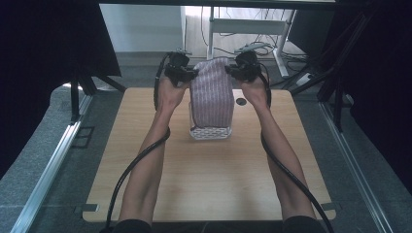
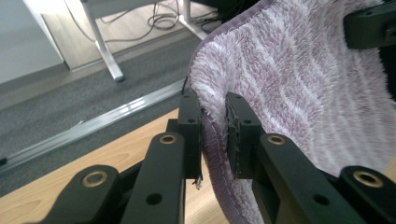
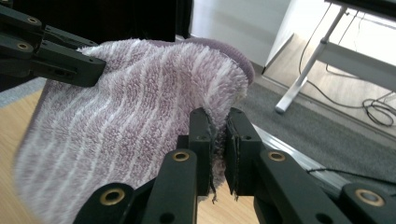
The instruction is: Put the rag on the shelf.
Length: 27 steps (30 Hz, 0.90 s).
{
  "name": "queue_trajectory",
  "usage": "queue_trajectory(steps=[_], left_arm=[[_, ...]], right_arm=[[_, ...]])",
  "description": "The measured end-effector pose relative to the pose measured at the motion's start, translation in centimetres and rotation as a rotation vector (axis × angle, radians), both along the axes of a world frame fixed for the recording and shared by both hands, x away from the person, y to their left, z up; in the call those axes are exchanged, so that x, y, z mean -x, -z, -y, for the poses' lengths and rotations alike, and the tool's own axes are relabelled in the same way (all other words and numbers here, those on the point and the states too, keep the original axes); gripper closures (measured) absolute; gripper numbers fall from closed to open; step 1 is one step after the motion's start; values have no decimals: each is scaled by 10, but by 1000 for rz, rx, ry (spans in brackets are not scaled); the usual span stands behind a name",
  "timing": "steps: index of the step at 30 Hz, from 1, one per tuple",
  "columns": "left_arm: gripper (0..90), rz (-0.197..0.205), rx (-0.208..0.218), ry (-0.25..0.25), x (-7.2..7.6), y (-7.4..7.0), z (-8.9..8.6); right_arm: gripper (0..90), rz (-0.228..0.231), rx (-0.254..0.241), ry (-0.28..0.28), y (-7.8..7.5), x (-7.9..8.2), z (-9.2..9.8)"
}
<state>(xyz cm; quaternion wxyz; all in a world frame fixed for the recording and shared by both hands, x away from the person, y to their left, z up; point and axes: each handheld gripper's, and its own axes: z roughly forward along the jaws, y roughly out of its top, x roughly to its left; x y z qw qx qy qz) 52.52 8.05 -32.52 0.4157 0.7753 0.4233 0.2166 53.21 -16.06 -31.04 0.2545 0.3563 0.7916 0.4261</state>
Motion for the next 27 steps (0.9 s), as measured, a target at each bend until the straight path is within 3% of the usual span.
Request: queue_trajectory(steps=[9, 13, 17, 20, 27], left_arm=[[763, -78, -72, -13, -22, 33, 6], [626, -98, -136, -26, -24, 43, 11], [433, -119, -107, -42, -23, 42, 4], [397, -110, -98, -45, -20, 39, 1], [308, -97, -45, 3, -6, 32, -8]], right_arm=[[821, -70, 35, 16, 25, -14, -6], [733, -109, 48, 24, 35, -18, -6], [622, -129, 31, 31, 39, -19, 1], [584, -136, 17, 26, 39, -19, 4], [440, -165, -24, 3, 41, -11, 14]])
